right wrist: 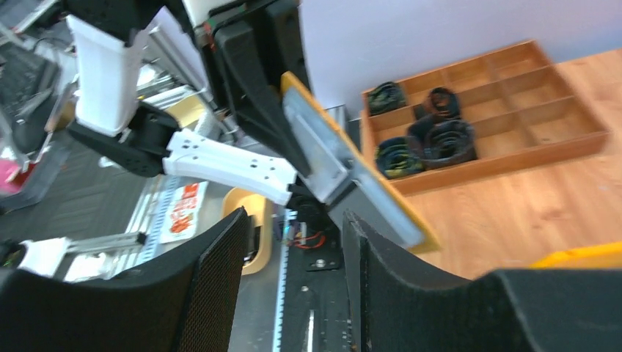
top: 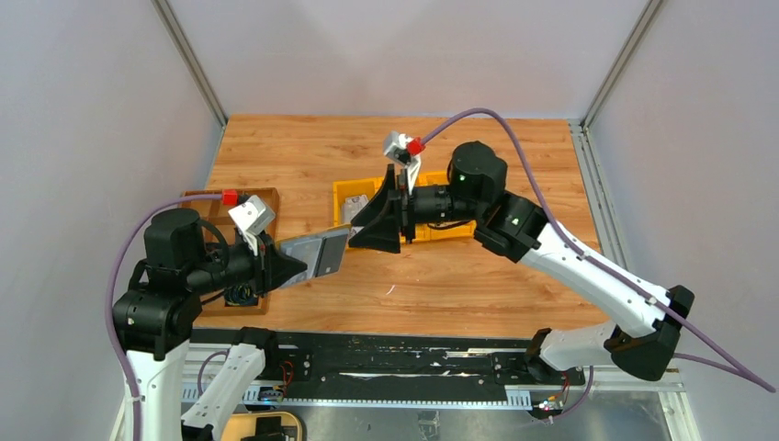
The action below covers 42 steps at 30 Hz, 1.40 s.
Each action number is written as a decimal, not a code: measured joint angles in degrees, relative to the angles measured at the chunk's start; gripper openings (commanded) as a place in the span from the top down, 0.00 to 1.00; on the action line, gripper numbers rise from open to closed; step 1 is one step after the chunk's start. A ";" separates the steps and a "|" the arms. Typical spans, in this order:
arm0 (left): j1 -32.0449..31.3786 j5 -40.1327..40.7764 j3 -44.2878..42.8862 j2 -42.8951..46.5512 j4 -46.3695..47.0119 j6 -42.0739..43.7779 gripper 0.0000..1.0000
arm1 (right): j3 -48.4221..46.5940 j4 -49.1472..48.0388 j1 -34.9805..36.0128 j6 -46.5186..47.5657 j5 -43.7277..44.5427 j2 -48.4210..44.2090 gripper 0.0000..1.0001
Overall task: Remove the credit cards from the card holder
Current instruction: Remove the credit card from the card holder.
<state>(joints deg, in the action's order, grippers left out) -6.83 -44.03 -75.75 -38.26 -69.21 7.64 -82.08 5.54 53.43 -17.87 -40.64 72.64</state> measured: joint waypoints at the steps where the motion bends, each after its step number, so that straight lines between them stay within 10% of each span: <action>1: 0.00 -0.15 0.02 0.02 0.55 -0.72 1.00 | 0.61 -1.11 0.83 -1.11 -0.81 0.50 0.47; 42: 0.37 -15.15 7.96 4.17 25.03 -28.94 0.95 | 9.94 -22.16 2.67 -17.88 -10.12 5.49 0.55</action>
<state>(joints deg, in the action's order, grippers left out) -6.46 -59.18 -67.79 -34.09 -44.18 -21.30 -72.14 -16.62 56.10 -35.75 -50.76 78.13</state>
